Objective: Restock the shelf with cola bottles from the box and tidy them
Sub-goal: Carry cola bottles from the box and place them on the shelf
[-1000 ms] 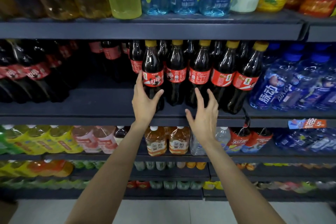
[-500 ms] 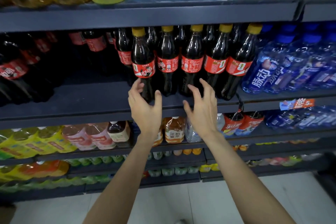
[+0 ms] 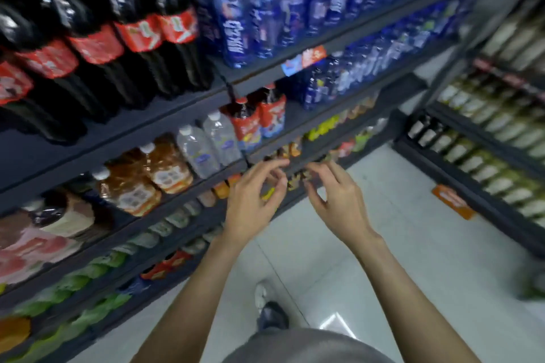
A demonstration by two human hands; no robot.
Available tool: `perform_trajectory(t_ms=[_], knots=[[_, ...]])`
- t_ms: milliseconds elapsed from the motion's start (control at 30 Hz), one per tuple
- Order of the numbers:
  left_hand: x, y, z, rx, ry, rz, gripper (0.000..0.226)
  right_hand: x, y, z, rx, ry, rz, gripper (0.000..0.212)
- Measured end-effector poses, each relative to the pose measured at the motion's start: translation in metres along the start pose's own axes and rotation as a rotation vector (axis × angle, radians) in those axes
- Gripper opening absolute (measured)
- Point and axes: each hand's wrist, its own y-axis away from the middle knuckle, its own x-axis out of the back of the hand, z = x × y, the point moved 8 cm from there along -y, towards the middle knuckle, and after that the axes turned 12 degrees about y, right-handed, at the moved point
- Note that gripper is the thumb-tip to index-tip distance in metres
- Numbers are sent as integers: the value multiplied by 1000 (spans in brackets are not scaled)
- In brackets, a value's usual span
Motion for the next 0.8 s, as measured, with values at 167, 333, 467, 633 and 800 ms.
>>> perform_trajectory(t_ms=[167, 333, 467, 633, 800], knots=[[-164, 53, -12, 176, -18, -320, 26, 47, 138, 133, -352, 70, -100, 19], [-335, 121, -13, 438, -74, -712, 20, 97, 285, 260, -703, 124, -339, 31], [-452, 149, 21, 533, -48, -912, 19, 155, 377, 344, -905, 150, -407, 29], [-611, 145, 90, 484, 50, -956, 17, 235, 460, 450, -1116, 223, -347, 23], [-784, 121, 162, 316, 74, -1051, 21, 328, 502, 577, -1184, 331, -270, 22]])
